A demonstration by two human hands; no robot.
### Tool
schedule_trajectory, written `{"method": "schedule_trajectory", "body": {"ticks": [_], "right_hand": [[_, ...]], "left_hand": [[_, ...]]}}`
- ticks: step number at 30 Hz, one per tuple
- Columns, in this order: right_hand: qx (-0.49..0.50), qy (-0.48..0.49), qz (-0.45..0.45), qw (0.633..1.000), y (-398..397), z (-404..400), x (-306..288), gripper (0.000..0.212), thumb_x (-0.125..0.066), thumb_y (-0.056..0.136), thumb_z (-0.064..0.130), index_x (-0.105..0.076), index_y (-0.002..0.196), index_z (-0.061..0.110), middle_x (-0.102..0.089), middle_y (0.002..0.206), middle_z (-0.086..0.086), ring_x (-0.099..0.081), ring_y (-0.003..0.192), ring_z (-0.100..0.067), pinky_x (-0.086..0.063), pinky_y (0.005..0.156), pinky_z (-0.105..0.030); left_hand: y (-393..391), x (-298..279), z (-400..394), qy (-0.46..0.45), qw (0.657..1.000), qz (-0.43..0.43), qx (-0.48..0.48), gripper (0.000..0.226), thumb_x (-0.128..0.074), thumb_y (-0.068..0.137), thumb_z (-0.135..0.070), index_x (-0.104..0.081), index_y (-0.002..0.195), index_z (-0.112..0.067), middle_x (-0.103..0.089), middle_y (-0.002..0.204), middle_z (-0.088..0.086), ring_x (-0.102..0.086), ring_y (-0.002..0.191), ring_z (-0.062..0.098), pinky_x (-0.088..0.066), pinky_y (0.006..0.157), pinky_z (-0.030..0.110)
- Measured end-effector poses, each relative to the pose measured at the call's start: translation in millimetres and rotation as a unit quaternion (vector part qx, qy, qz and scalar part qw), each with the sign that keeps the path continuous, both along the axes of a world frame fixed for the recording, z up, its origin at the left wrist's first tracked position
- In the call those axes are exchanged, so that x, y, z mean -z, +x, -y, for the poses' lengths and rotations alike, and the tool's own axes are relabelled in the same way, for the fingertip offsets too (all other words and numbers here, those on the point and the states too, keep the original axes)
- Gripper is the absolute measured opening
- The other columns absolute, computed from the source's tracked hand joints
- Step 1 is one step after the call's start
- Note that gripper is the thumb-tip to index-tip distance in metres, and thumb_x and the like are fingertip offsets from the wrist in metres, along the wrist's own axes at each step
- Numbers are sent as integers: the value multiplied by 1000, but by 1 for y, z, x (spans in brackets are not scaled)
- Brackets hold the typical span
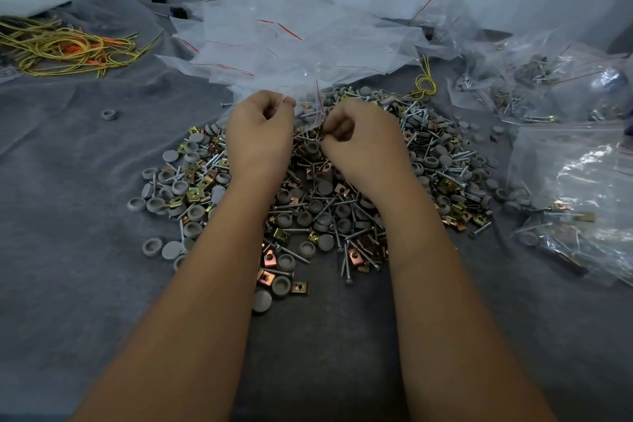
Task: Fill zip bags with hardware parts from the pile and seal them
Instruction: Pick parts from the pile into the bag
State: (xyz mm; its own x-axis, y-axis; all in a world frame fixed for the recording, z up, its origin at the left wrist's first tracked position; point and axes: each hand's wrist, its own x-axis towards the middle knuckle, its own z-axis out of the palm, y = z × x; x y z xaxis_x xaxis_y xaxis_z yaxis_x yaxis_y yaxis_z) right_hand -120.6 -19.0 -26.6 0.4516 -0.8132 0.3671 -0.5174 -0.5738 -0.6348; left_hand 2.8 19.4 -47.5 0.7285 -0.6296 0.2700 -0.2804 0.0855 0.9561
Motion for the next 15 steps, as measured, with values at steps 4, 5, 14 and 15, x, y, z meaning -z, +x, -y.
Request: {"method": "schedule_trajectory", "body": {"ticks": [4,5,14,15], "right_hand": [[24,-1,117,993,-3,3,-3,16,-68,79,8,-63,79,24,-62,71,10,-59,68,-4,-52,66,-23],[24,-4,133,991,-3,4,-3,16,-69,80,8,-64,80,24,-63,73,10,-59,69,-4,-52,66,-23],[21,-85,104,991,11,1,5,10,-72,81,15,-71,88,22,-54,96,7,-54,95,-14,-45,80,-28],[25,-96,93,991,13,1,7,10,-72,81,15,-72,88,22,-52,95,8,-53,98,-16,-45,82,-29]], "left_hand": [[0,-1,0,-1,1000,2,-2,29,-60,91,-24,-54,63,-24,-42,45,-12,-39,48,9,-38,55,28],[0,-1,0,0,1000,2,-3,30,-60,91,-24,-53,62,-25,-42,44,-12,-39,48,9,-39,56,29],[-1,-4,-2,3,1000,8,3,21,-61,90,-23,-64,68,-23,-47,47,-12,-45,55,10,-55,70,47],[-1,-4,-3,3,1000,10,3,21,-61,89,-23,-65,68,-23,-48,48,-12,-45,56,11,-56,71,49]]}}
